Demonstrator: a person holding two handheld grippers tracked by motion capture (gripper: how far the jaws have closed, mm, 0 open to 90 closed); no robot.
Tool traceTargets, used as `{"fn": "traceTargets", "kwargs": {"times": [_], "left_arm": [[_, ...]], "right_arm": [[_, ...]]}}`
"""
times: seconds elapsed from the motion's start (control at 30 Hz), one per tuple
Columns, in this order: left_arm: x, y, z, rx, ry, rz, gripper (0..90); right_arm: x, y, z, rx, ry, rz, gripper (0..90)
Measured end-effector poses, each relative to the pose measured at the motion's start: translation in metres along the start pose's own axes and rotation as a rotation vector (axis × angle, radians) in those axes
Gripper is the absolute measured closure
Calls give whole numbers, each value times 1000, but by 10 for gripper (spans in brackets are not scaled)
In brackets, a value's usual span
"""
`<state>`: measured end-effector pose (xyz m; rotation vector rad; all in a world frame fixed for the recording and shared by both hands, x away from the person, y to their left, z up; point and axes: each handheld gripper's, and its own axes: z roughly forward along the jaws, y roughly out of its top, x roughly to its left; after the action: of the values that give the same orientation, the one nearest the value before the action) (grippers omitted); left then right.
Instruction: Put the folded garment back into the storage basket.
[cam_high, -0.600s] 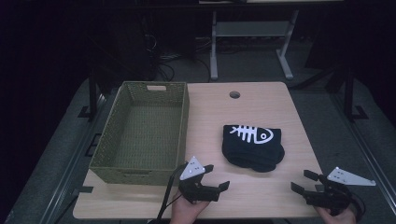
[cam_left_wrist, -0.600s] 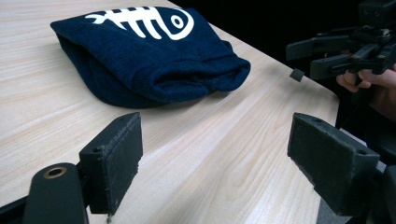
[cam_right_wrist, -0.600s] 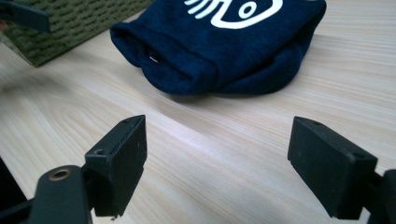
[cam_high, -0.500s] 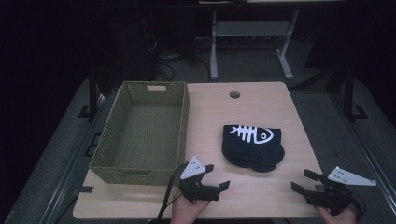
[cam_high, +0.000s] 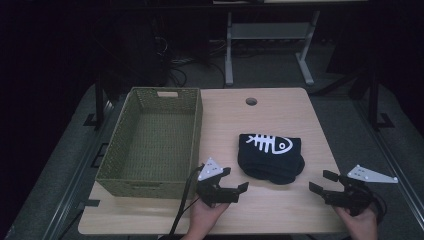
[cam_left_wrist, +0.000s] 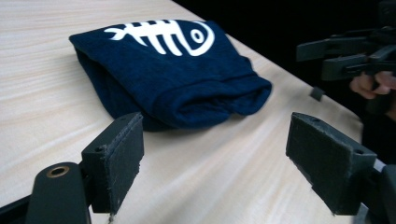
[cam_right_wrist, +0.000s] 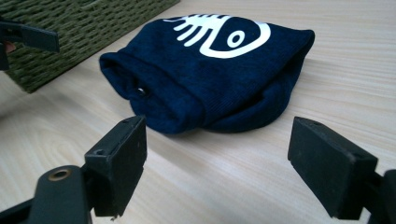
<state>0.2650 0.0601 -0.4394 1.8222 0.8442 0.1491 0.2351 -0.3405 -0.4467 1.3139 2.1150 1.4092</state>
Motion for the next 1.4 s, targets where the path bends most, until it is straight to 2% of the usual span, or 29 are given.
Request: {"fn": "traceTargets", "kwargs": {"times": [0.07,0.3,0.4,0.47,0.53,0.63,0.73,0.77,0.8,0.83,0.87,0.9,0.93,0.97,1.0,1.03,1.1,1.17,1.2,1.23,1.33,1.37,1.4], "left_arm": [[5,4,8,0,0,-28,187],[13,17,27,-20,27,-68,188],[16,23,36,-18,48,-81,196],[18,26,40,-32,29,-121,199],[19,29,44,-39,54,-108,204],[22,33,51,-30,73,-120,206],[30,36,59,-22,97,-142,211],[33,36,62,-21,112,-147,217],[34,36,63,-18,117,-159,217],[41,36,69,-6,127,-185,220],[41,36,69,-6,127,-185,221],[44,36,73,2,139,-198,222],[46,35,75,7,140,-214,222],[51,33,81,25,143,-238,229],[51,33,81,25,143,-238,230],[54,31,84,35,147,-256,230],[58,30,88,40,129,-290,230],[60,29,95,64,148,-297,233],[60,29,95,64,148,-297,234],[62,28,99,72,129,-324,251],[62,28,101,83,135,-321,280],[63,27,103,91,136,-323,289],[63,26,104,93,132,-333,289]], "right_arm": [[-1,5,6,15,-10,-3,194],[-7,16,16,36,-11,19,197],[-11,24,26,52,-5,17,200],[-13,28,32,62,0,15,201],[-16,33,39,71,-2,10,207],[-24,43,50,78,3,32,209],[-28,47,54,68,6,47,211],[-32,52,60,80,-1,56,215],[-32,52,60,80,-1,56,215],[-35,55,64,75,-1,69,225],[-35,55,64,75,-1,69,225],[-38,56,67,61,-2,87,232],[-38,56,67,61,-2,87,232],[-41,54,72,66,-3,108,234],[-41,54,72,66,-3,108,234],[-42,53,74,73,-2,118,234],[-44,51,81,96,-11,121,241],[-46,49,89,116,-20,125,264],[-46,49,89,116,-20,125,264],[-48,47,95,139,-33,135,283],[-49,45,99,146,-34,144,305],[-50,43,102,150,-36,152,345],[-50,43,102,150,-36,152,345]]}}
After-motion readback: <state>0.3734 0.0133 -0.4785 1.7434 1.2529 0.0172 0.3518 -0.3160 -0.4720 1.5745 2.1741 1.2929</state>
